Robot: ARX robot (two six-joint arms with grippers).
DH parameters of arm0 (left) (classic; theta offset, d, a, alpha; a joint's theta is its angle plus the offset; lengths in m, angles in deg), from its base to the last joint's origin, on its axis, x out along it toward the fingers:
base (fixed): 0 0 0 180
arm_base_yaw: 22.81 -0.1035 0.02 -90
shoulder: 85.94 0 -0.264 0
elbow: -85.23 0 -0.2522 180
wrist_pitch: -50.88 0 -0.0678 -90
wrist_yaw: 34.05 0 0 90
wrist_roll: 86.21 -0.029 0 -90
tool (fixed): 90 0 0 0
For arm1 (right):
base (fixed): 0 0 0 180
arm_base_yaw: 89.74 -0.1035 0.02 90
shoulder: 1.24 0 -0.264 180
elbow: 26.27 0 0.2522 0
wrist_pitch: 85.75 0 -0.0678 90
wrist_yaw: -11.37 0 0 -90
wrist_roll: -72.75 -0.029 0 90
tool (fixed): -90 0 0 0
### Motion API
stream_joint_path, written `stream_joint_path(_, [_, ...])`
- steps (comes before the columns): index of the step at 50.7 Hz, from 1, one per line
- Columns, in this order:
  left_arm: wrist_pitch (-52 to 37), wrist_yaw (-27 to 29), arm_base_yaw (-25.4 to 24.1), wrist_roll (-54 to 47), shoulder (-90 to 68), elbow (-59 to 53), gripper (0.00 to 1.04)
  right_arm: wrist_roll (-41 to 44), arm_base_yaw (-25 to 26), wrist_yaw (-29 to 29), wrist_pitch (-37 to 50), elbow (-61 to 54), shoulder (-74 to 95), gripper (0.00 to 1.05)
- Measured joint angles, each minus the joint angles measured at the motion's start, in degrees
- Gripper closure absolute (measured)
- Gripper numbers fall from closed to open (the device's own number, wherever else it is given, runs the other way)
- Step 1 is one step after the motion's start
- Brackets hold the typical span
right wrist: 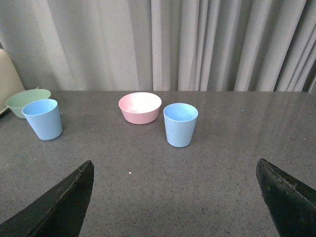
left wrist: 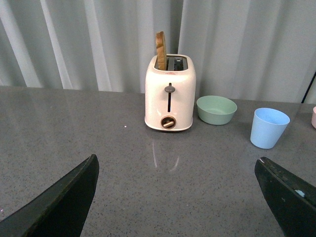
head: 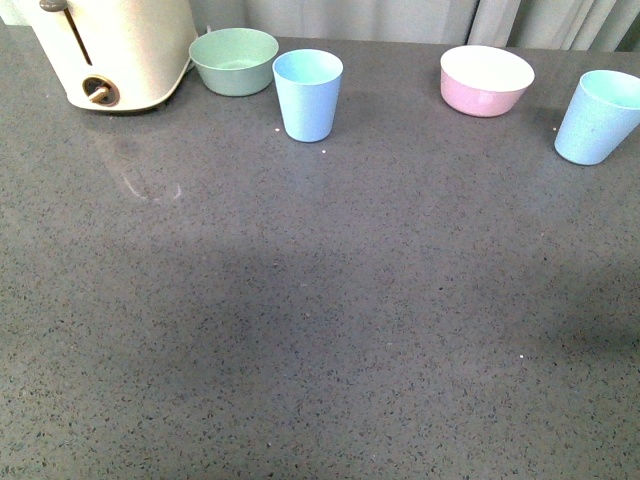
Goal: Stack blue cups with both arms
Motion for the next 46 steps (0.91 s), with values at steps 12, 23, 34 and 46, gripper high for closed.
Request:
stream_joint_path(12, [0.0, 0.0, 0.0, 0.0, 0.0, 0.0, 0.09, 0.0, 0.0, 0.0, 0.0, 0.02, 0.0, 0.09])
stream_joint_path(23, [0.0, 0.0, 0.0, 0.0, 0.0, 0.0, 0.09, 0.0, 0.0, 0.0, 0.0, 0.0, 0.0, 0.09])
stream_joint_path(34, [7.78, -5.35, -1.4, 2.21, -3.67, 2.86, 0.09, -0.02, 0.0, -0.04, 0.0, 0.02, 0.0, 0.09])
stream_joint_path(46, [6.73, -10.21, 3.26, 8.79, -41.99, 19.76, 0.09, -0.07, 0.0, 0.02, 0.0, 0.02, -0.02, 0.09])
